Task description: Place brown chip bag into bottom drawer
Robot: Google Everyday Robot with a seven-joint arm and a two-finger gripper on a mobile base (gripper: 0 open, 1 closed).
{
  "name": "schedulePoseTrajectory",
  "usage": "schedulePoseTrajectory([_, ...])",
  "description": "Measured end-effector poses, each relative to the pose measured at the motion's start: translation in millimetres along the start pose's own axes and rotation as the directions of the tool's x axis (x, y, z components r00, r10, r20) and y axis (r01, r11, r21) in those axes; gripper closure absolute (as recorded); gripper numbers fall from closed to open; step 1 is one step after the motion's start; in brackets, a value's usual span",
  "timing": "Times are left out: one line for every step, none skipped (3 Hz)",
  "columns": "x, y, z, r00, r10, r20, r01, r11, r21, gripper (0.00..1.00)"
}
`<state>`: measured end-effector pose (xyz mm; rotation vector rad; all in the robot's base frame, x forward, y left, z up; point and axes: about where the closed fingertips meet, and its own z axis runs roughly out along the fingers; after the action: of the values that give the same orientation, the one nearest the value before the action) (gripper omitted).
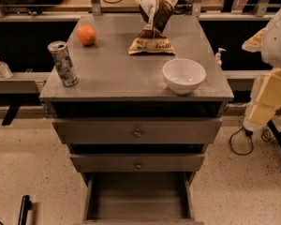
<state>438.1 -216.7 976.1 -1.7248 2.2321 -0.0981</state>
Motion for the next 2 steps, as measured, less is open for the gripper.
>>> schedulePoseTrajectory([0, 0, 0, 1.000, 0.000, 0.000, 0.000, 1.0000, 0.000, 0.00])
schedulePoseTrajectory([-5, -21, 13, 0.990, -0.131, -0.052, 0.133, 0.9909, 0.022, 0.00])
